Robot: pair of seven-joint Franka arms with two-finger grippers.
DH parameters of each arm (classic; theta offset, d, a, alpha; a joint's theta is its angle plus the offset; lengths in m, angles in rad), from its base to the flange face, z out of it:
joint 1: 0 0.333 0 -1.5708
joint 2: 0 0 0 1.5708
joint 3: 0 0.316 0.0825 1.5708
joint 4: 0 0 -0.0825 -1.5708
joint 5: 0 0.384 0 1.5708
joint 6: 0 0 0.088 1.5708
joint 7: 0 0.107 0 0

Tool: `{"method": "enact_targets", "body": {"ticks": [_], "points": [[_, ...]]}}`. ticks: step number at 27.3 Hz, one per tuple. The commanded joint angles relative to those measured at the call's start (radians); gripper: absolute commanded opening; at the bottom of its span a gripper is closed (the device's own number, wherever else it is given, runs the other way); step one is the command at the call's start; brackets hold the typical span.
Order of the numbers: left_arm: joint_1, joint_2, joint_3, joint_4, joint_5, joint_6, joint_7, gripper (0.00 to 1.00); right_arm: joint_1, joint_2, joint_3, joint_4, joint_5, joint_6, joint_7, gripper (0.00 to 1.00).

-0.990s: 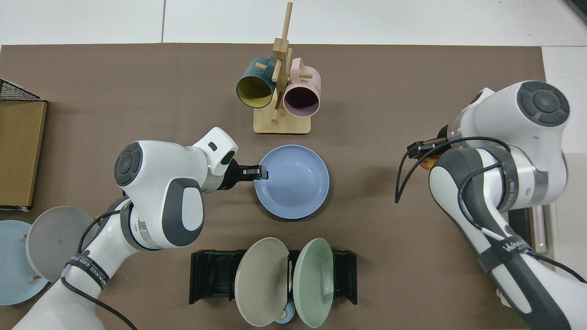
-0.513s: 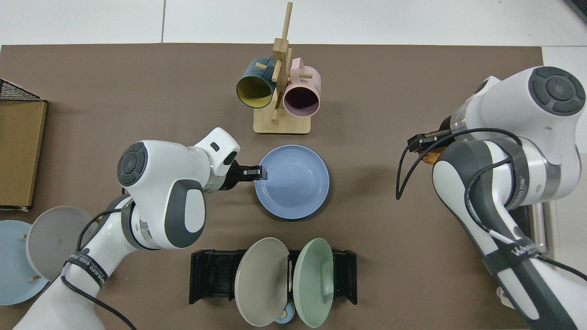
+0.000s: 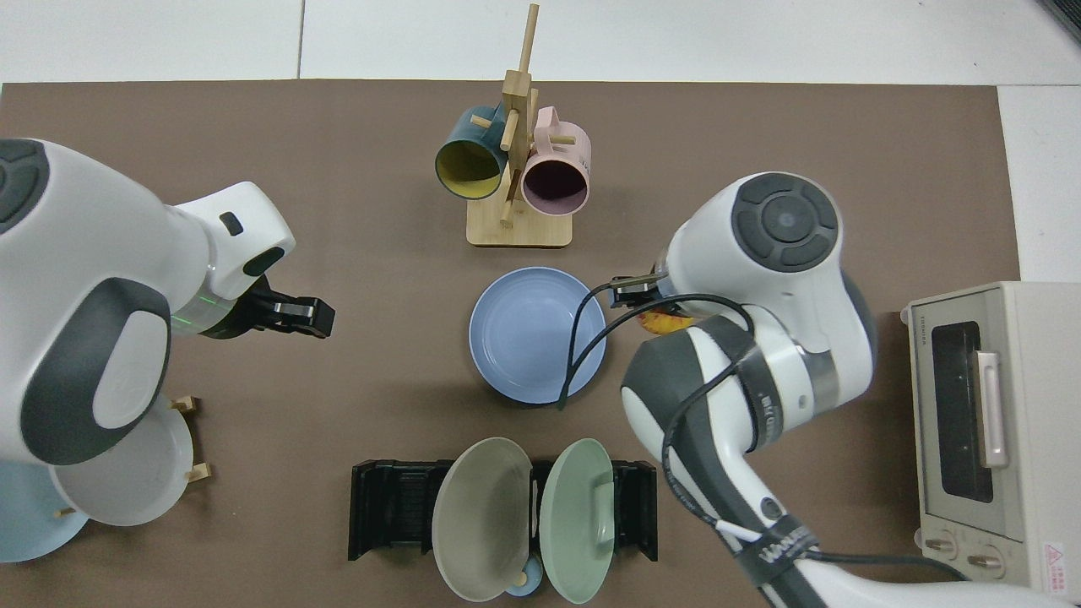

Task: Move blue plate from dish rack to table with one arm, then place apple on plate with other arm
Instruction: 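Carry the red apple with the right gripper over the blue plate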

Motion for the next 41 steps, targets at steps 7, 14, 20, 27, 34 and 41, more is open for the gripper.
{"method": "enact_targets", "body": {"ticks": [7, 14, 20, 27, 34, 41], "points": [[0.015, -0.072, 0.028, 0.072, 0.036, -0.145, 0.045, 1.00, 0.101, 0.165, -0.004, 0.106, 0.007, 0.047, 0.191, 0.00], [0.016, -0.080, 0.031, 0.072, 0.039, -0.158, 0.045, 1.00, 0.115, 0.208, -0.004, 0.057, 0.017, 0.142, 0.212, 0.00], [0.015, -0.077, 0.043, 0.096, 0.075, -0.161, 0.045, 1.00, 0.132, 0.228, -0.001, 0.038, 0.059, 0.159, 0.240, 0.00], [0.015, -0.080, 0.051, 0.092, 0.069, -0.162, 0.038, 1.00, 0.138, 0.217, -0.001, -0.038, 0.085, 0.220, 0.243, 0.18], [0.016, -0.080, 0.059, 0.093, 0.067, -0.159, 0.036, 1.00, 0.154, 0.207, -0.006, -0.034, 0.090, 0.199, 0.238, 1.00], [0.016, -0.080, 0.073, 0.093, 0.067, -0.159, 0.036, 1.00, 0.128, 0.130, -0.032, -0.020, 0.079, 0.161, 0.221, 1.00]]}}
